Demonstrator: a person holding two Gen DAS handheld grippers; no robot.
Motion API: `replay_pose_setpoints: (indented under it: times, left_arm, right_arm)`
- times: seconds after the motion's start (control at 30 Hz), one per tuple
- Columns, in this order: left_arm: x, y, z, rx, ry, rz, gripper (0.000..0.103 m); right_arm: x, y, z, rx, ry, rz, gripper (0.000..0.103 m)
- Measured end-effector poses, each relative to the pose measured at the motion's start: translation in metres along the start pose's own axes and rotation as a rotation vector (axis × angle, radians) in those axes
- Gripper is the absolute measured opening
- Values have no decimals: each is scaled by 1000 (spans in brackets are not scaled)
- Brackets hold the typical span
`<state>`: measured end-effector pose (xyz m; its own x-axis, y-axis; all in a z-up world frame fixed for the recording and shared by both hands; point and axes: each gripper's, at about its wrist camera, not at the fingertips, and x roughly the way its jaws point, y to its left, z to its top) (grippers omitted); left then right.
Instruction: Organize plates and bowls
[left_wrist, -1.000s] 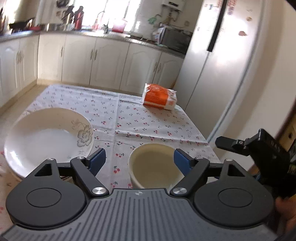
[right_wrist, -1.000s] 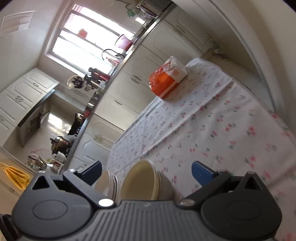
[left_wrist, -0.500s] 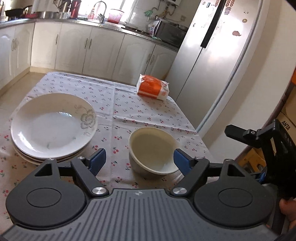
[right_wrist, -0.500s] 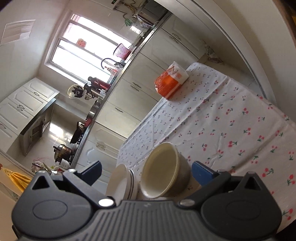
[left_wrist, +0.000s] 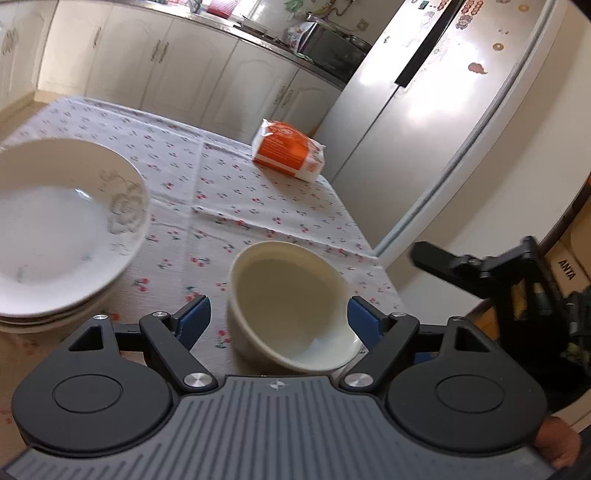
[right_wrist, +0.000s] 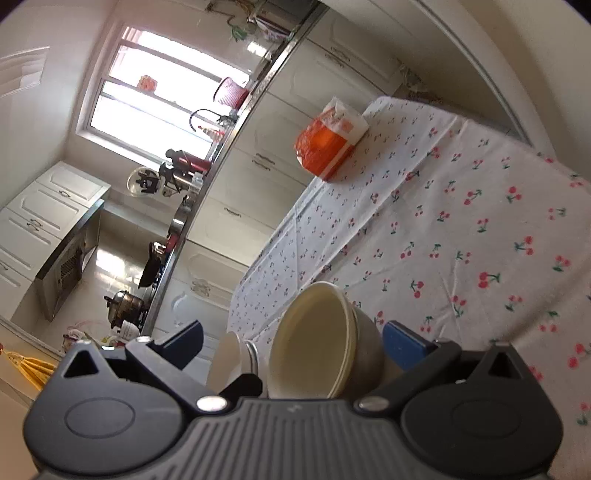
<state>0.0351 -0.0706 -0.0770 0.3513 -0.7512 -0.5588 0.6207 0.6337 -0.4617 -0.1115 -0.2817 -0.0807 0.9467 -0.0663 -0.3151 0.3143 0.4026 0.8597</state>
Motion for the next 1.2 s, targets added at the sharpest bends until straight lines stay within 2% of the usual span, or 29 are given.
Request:
replay_pose_setpoints:
  times: [0.23, 0.33, 0.4, 0.5, 0.57, 0.7, 0.77, 0.83, 1.2]
  left_arm:
    - [17, 6, 0, -28, 7, -59, 100]
    - [24, 11, -1, -60, 26, -29, 99]
    - [26, 14, -2, -69, 31, -13, 98]
    - [32, 14, -2, -65, 49, 46, 90]
    - [36, 14, -3, -67, 64, 77, 74]
    - [40, 15, -5, -61, 70, 115, 55]
    - [41, 15, -5, -57, 71, 118, 40]
    - [42, 16, -4, -55, 71, 108, 34]
    - [31, 9, -3, -36, 35, 120, 32]
  right_arm:
    - [18, -22, 7, 73, 24, 49, 103]
    - [22, -33, 5, 138, 41, 81, 103]
    - [22, -35, 3, 131, 45, 86, 102]
    - [20, -33, 1, 114, 51, 96, 102]
    - [19, -32, -1, 115, 49, 97, 102]
    - [19, -30, -4, 116, 61, 118, 102]
    - [20, -27, -5, 101, 70, 124, 103]
    - [21, -22, -6, 76, 71, 108, 103]
    - [14, -10, -6, 72, 51, 118, 103]
